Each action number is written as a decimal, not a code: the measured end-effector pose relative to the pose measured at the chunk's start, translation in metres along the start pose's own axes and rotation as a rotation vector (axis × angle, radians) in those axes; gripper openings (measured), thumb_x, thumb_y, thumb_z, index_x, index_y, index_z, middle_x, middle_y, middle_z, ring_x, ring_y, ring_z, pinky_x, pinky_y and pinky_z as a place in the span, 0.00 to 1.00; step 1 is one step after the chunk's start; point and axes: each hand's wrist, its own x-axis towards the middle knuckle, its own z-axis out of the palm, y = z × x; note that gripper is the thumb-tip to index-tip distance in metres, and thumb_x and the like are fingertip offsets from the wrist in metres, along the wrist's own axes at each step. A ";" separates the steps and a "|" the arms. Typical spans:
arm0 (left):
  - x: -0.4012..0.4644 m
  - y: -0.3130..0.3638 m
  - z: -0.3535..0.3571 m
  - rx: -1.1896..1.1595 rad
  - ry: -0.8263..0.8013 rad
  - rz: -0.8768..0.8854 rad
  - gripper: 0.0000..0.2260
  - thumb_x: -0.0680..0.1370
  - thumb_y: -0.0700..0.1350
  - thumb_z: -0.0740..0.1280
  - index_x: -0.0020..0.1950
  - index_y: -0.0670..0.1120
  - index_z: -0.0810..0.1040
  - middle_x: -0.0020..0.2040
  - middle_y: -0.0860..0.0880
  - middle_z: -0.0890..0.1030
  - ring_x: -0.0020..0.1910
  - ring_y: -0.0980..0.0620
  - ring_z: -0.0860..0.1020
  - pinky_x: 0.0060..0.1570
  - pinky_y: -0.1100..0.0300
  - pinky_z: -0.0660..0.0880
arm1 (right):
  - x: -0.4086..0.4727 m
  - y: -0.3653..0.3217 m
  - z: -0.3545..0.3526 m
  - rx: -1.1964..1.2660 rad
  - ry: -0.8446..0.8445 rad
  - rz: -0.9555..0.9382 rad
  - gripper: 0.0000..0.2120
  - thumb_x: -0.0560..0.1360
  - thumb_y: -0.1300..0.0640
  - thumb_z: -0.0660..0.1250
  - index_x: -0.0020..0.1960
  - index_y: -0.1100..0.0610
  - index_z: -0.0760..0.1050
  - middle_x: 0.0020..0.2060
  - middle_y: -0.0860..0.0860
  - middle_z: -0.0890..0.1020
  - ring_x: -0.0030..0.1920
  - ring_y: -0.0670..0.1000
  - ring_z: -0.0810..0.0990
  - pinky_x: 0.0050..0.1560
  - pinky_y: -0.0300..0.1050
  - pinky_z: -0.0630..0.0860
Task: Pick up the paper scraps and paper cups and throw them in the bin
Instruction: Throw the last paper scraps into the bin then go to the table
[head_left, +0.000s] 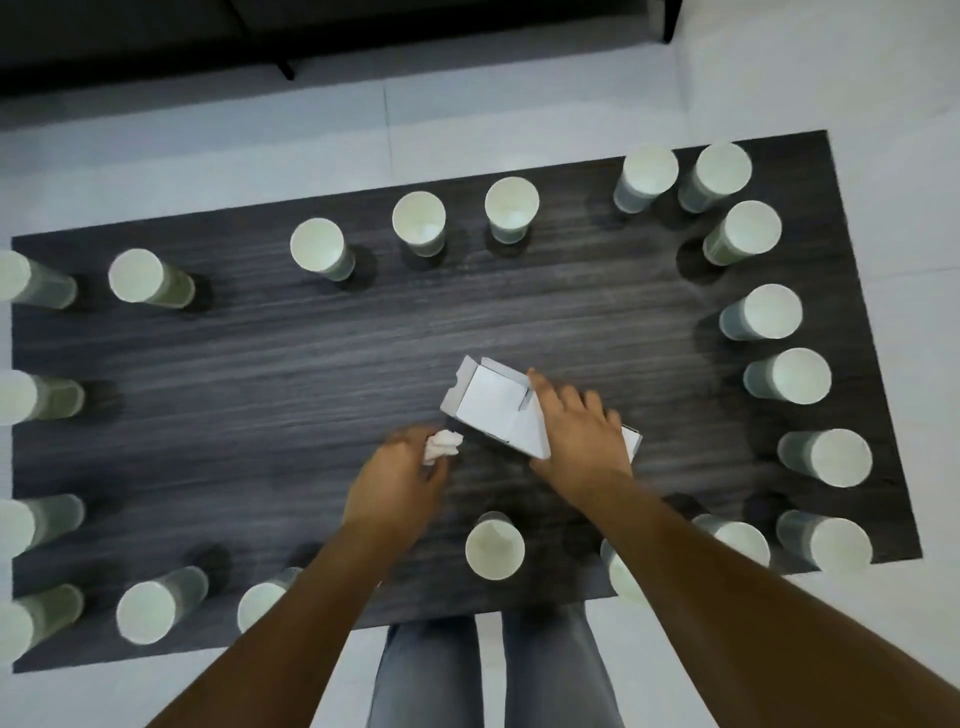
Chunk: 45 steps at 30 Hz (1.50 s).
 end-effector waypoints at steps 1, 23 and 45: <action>-0.007 0.008 -0.005 0.005 -0.013 0.019 0.11 0.78 0.46 0.63 0.59 0.50 0.75 0.52 0.48 0.79 0.47 0.49 0.78 0.47 0.54 0.75 | -0.011 0.000 -0.010 0.007 0.012 0.029 0.48 0.70 0.48 0.73 0.78 0.50 0.44 0.69 0.52 0.66 0.68 0.57 0.64 0.67 0.56 0.63; -0.224 0.366 0.055 0.428 -0.282 0.946 0.05 0.76 0.44 0.62 0.49 0.45 0.75 0.46 0.49 0.79 0.48 0.46 0.78 0.41 0.57 0.70 | -0.406 0.169 -0.096 0.422 0.477 0.848 0.40 0.68 0.48 0.74 0.73 0.53 0.57 0.65 0.52 0.69 0.64 0.56 0.67 0.59 0.53 0.66; -0.534 0.647 0.522 0.733 -0.762 1.458 0.08 0.75 0.43 0.63 0.53 0.47 0.75 0.53 0.60 0.81 0.54 0.58 0.79 0.50 0.60 0.75 | -0.795 0.542 0.057 0.786 0.557 1.639 0.35 0.68 0.46 0.73 0.68 0.54 0.61 0.60 0.51 0.69 0.60 0.55 0.67 0.53 0.49 0.66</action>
